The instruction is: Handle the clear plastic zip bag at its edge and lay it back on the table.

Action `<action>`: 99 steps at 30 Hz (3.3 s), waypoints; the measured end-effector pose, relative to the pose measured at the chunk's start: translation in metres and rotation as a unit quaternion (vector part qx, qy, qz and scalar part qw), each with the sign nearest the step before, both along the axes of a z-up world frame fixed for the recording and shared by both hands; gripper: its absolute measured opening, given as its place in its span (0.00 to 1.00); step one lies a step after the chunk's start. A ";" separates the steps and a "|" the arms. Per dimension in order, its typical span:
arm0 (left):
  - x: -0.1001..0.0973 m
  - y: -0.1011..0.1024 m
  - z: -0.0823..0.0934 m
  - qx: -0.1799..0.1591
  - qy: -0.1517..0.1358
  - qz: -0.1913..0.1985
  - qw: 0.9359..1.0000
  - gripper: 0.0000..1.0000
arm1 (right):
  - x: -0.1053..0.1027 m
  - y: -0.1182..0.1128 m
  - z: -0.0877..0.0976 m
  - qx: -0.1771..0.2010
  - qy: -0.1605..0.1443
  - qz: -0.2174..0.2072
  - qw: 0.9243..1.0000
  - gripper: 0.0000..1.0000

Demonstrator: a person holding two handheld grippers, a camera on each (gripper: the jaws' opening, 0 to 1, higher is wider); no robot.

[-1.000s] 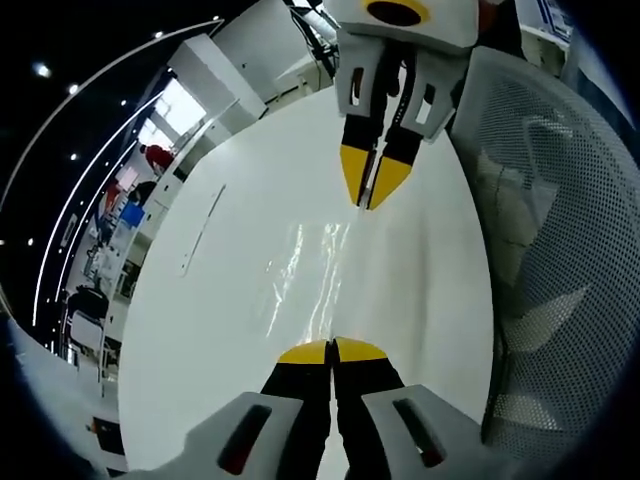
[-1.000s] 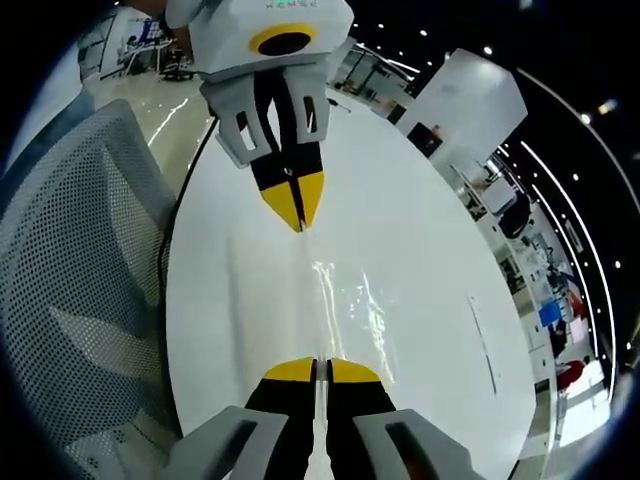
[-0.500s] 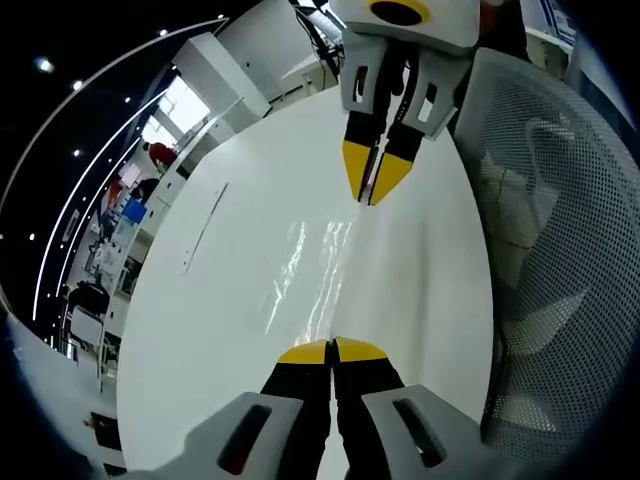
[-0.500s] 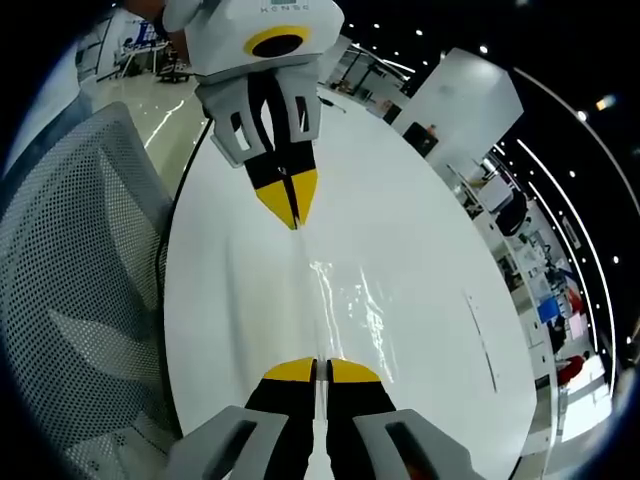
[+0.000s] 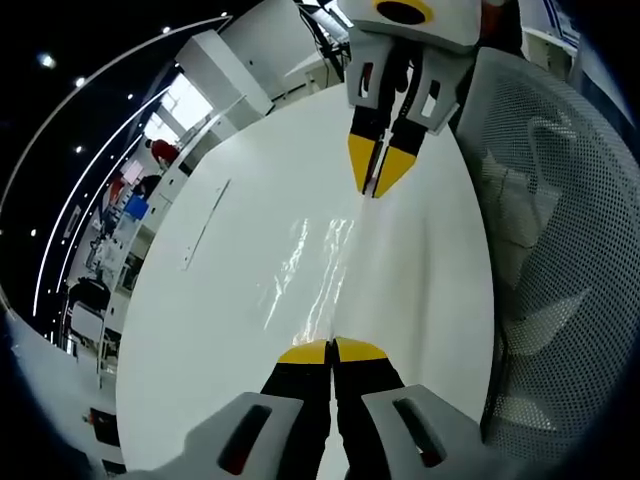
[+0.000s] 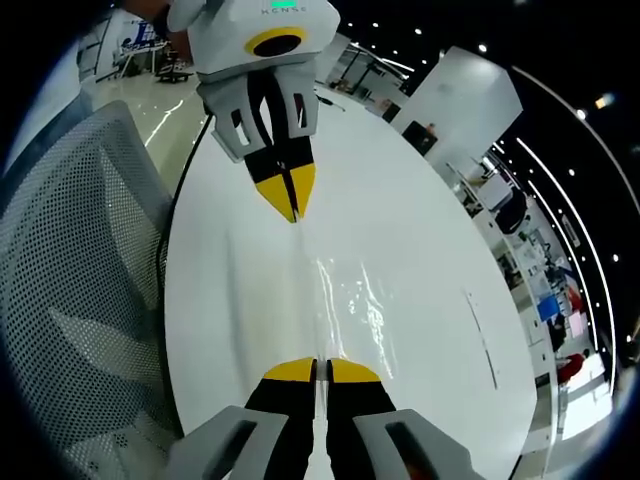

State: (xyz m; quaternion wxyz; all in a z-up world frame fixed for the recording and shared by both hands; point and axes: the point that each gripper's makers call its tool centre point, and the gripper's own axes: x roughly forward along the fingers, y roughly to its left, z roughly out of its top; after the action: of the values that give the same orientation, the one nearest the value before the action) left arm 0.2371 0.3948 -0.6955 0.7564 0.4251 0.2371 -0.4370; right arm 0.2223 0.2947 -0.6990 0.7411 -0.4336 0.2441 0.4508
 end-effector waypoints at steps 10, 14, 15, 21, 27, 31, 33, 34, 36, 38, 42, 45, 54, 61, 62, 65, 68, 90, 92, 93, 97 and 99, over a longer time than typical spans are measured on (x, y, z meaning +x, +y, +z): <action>0.001 0.001 0.000 0.001 0.001 0.001 1.000 0.00 | -0.002 -0.004 0.001 -0.001 0.001 -0.001 1.000 0.00; 0.002 0.001 0.000 0.000 0.000 0.003 1.000 0.00 | -0.001 -0.004 0.001 0.000 0.001 -0.002 1.000 0.00; 0.002 0.001 0.000 0.000 0.001 0.003 1.000 0.00 | 0.000 -0.004 0.001 0.000 0.001 -0.002 1.000 0.00; 0.003 0.004 0.001 0.002 0.002 0.009 1.000 0.00 | 0.000 -0.008 0.000 -0.005 -0.001 -0.005 1.000 0.00; 0.004 0.002 0.002 0.002 0.001 0.009 1.000 0.00 | 0.001 -0.008 0.000 -0.004 0.001 -0.006 1.000 0.00; 0.004 0.002 0.002 0.001 0.001 0.008 1.000 0.00 | 0.002 -0.008 0.001 0.000 -0.002 -0.009 1.000 0.00; 0.004 0.002 0.002 0.002 0.000 0.007 1.000 0.00 | 0.003 -0.008 0.001 0.001 -0.001 -0.012 1.000 0.00; 0.004 0.001 0.001 0.002 0.000 0.007 1.000 0.00 | 0.004 -0.008 0.002 0.003 -0.002 -0.015 1.000 0.00; 0.005 0.001 0.002 0.003 -0.004 0.005 1.000 0.00 | 0.004 -0.009 0.002 0.007 0.000 -0.020 1.000 0.00; 0.005 0.000 0.002 0.004 -0.006 0.001 1.000 0.00 | 0.004 -0.009 0.003 0.011 0.002 -0.021 1.000 0.00; 0.004 0.001 0.001 0.005 -0.009 -0.001 1.000 0.00 | 0.005 -0.009 0.007 0.028 0.005 -0.027 0.999 0.01; 0.003 0.001 0.000 0.007 -0.010 -0.004 1.000 0.00 | 0.004 -0.005 0.015 0.055 0.010 -0.030 0.998 0.02; 0.000 -0.004 0.002 0.014 -0.023 -0.020 0.999 0.00 | 0.011 0.013 0.037 0.092 0.006 -0.019 0.996 0.10; -0.004 -0.008 0.006 0.019 -0.032 -0.031 0.999 0.00 | 0.014 0.027 0.030 0.085 0.016 -0.011 0.996 0.12; -0.004 -0.007 0.005 0.019 -0.031 -0.031 0.999 0.00 | 0.013 0.029 0.029 0.084 0.019 -0.009 0.996 0.12; -0.004 -0.006 0.006 0.017 -0.031 -0.028 0.999 0.00 | 0.011 0.031 0.025 0.077 0.020 -0.003 0.997 0.12; -0.004 -0.005 0.006 0.017 -0.031 -0.027 0.999 0.00 | 0.009 0.030 0.023 0.070 0.022 -0.001 0.997 0.12; -0.004 -0.004 0.006 0.017 -0.031 -0.028 0.999 0.00 | 0.009 0.028 0.009 0.057 0.033 0.001 0.998 0.11; -0.004 -0.003 0.004 0.018 -0.030 -0.027 0.999 0.00 | 0.009 0.029 0.008 0.059 0.035 0.001 0.998 0.11; -0.004 -0.003 0.004 0.019 -0.030 -0.027 0.999 0.00 | 0.009 0.029 0.007 0.060 0.037 0.001 0.998 0.11; -0.002 -0.002 0.003 0.019 -0.032 -0.028 0.999 0.00 | 0.007 0.029 0.006 0.060 0.040 0.004 0.997 0.11; -0.001 -0.002 0.003 0.019 -0.032 -0.028 0.999 0.00 | 0.007 0.030 0.003 0.060 0.044 0.006 0.997 0.11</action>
State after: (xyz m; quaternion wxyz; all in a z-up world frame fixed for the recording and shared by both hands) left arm 0.2357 0.3925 -0.6923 0.7428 0.4598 0.2090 -0.4394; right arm 0.2288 0.3244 -0.6958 0.7516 -0.3692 0.2466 0.4879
